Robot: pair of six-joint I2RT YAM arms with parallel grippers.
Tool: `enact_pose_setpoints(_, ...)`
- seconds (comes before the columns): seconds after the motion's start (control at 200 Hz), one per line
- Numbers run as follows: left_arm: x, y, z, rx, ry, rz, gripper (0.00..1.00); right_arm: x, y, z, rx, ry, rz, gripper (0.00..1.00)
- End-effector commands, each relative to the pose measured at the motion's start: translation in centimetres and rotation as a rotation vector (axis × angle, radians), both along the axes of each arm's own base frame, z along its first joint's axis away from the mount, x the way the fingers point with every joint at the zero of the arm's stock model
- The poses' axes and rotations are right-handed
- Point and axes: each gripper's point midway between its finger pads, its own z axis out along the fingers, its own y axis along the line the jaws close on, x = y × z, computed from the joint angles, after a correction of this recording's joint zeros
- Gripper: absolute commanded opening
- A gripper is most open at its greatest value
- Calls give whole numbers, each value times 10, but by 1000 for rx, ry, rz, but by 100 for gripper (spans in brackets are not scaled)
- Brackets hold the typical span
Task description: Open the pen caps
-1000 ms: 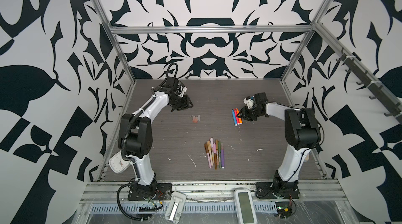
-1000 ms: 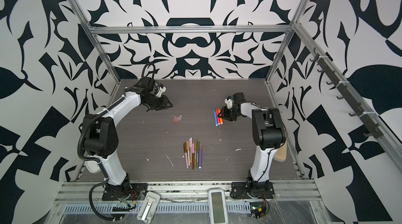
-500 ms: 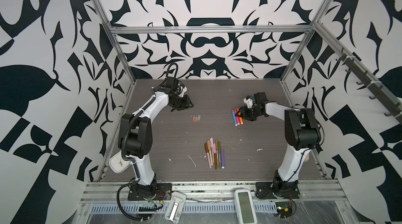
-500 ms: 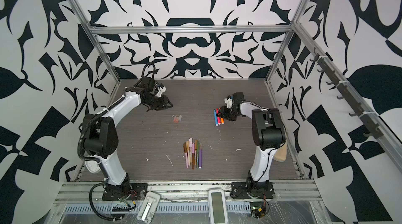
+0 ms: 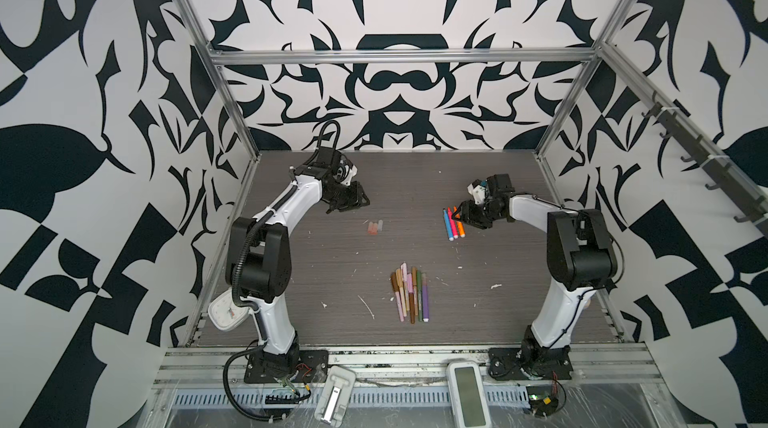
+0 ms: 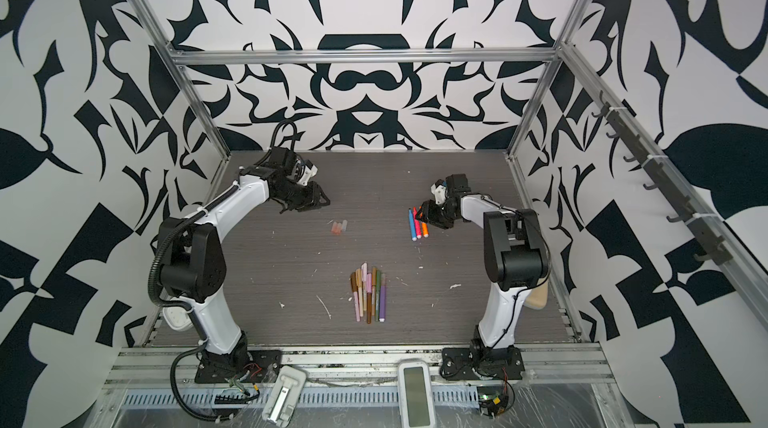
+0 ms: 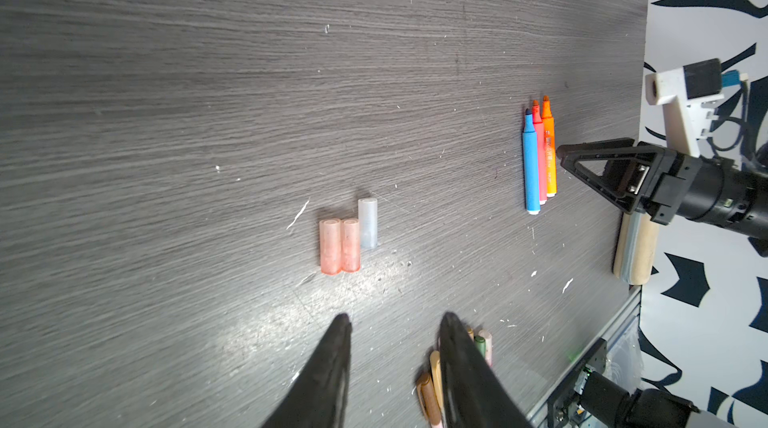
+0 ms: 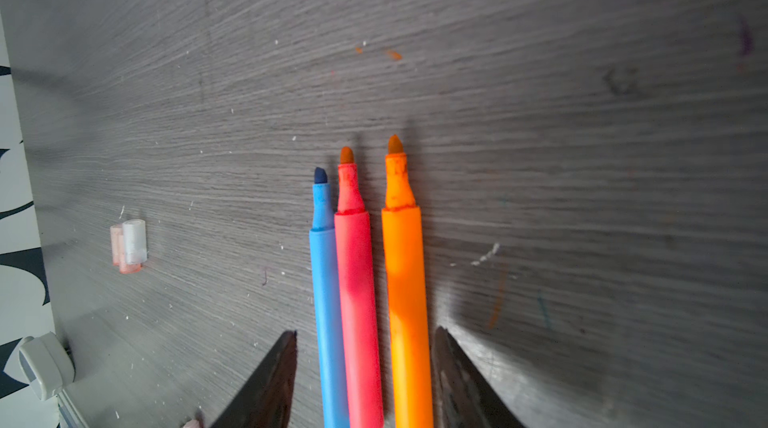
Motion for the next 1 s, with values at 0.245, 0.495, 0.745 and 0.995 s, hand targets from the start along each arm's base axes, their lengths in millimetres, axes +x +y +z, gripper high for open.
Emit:
enact_pose_setpoints(0.245,-7,1,0,-10,22,3,39,0,4,4,40,4,8,55)
enact_pose_setpoints(0.495,-7,2,0,-10,22,3,39,-2,6,-2,50,23,12,54)
enact_pose_setpoints(0.745,-7,2,-1,-8,24,3,39,-2,7,-5,55,31,11,54)
enact_pose_setpoints(0.995,-7,2,-1,-8,25,3,39,-2,0,-6,15,28,-10,54)
